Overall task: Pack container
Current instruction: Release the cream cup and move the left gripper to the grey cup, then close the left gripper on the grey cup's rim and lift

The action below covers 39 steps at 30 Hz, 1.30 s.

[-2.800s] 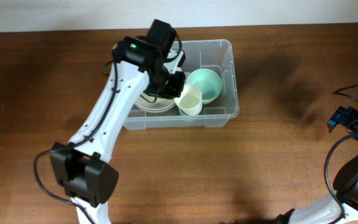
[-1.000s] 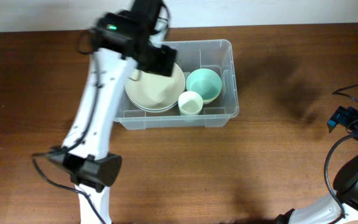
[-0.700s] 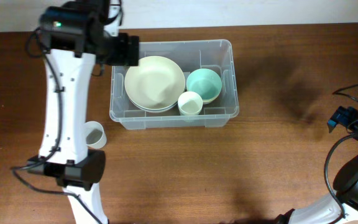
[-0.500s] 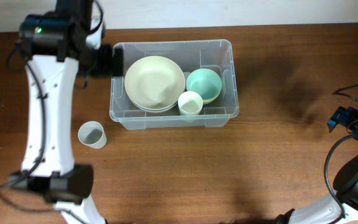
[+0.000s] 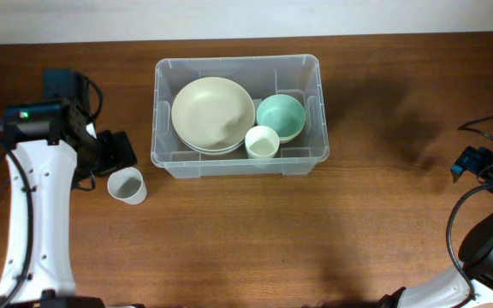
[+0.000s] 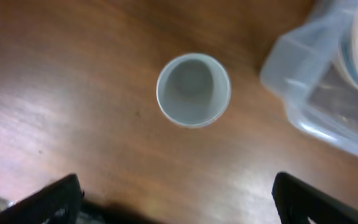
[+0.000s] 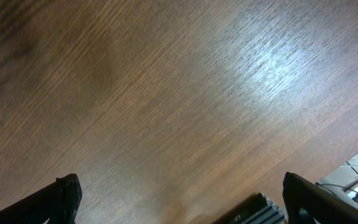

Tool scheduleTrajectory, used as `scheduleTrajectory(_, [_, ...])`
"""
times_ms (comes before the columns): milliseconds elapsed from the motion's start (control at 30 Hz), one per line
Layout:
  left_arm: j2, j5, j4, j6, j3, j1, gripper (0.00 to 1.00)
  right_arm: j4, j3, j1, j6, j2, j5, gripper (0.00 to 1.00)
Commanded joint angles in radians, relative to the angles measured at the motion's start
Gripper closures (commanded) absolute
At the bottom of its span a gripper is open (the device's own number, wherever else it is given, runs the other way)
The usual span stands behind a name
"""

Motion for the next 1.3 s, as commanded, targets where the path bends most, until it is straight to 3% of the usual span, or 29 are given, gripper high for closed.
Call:
scheduleTrajectory(0, [-0.001, 0.010, 0.075, -0.024, -0.118, 0.029, 0.00, 0.000, 0.013, -0.005, 0.004, -0.018, 0.009, 0.01])
scheduleTrajectory(167, [0.003, 0.020, 0.219, -0.040, -0.277, 0.046, 0.00, 0.000, 0.013, -0.005, 0.004, -0.018, 0.009, 0.01])
scheduleTrajectory(567, [0.003, 0.020, 0.359, -0.035, -0.449, 0.126, 0.01, 0.000, 0.013, -0.005, 0.004, -0.018, 0.009, 0.01])
scheduleTrajectory(1267, [0.125, 0.037, 0.438, -0.031, -0.461, 0.172, 0.05, 0.000, 0.013, -0.005, 0.004, -0.018, 0.009, 0.01])
